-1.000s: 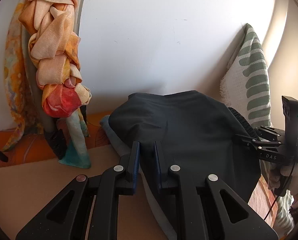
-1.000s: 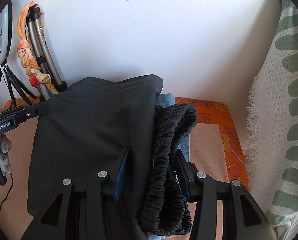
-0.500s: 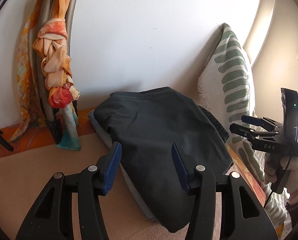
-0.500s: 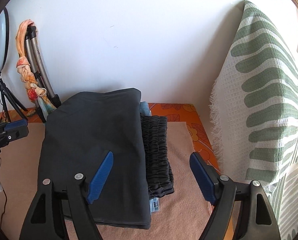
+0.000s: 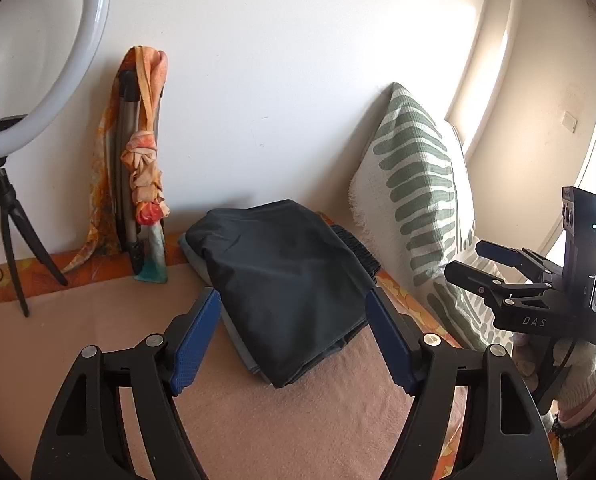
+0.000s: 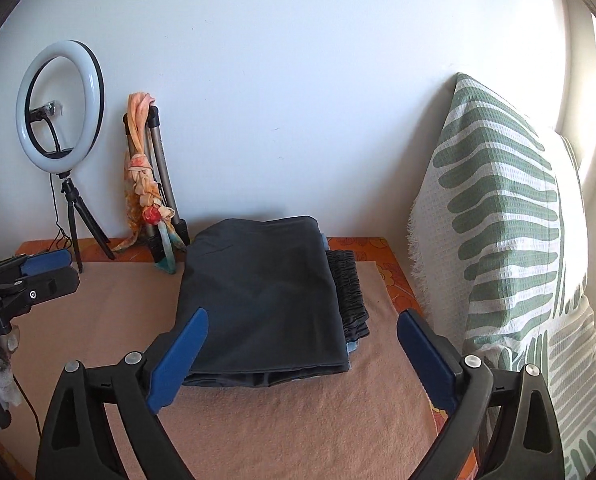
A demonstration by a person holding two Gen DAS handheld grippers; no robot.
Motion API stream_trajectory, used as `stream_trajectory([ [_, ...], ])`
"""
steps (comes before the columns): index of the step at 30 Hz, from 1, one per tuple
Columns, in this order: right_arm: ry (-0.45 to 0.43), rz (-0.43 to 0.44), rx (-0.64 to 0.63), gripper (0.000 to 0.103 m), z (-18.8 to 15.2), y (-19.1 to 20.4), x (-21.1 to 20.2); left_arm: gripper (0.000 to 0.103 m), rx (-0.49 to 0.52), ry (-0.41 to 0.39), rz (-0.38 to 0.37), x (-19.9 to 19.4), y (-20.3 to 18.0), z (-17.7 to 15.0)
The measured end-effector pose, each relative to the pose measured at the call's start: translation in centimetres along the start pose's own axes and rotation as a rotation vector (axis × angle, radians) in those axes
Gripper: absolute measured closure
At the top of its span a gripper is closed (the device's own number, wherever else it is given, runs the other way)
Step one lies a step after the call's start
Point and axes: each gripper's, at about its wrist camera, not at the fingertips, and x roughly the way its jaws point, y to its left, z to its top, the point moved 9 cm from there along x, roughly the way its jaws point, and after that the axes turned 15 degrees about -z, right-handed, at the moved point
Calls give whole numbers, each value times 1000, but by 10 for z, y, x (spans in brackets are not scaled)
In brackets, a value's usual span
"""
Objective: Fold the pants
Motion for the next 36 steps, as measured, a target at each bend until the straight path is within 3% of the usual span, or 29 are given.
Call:
stream_trajectory([
  [7, -66, 13, 35, 0, -9, 16, -60, 26, -13, 1, 60, -40, -17, -24],
  [18, -123, 2, 52, 0, -45, 45, -117, 26, 48, -31, 75, -88, -51, -67],
  [23, -123, 16, 95, 0, -61, 54, -129, 24, 106, -46, 124, -103, -57, -84],
  [36, -113, 5, 104, 0, -93, 68, -126, 20, 142, -43, 200, -119, -48, -107],
])
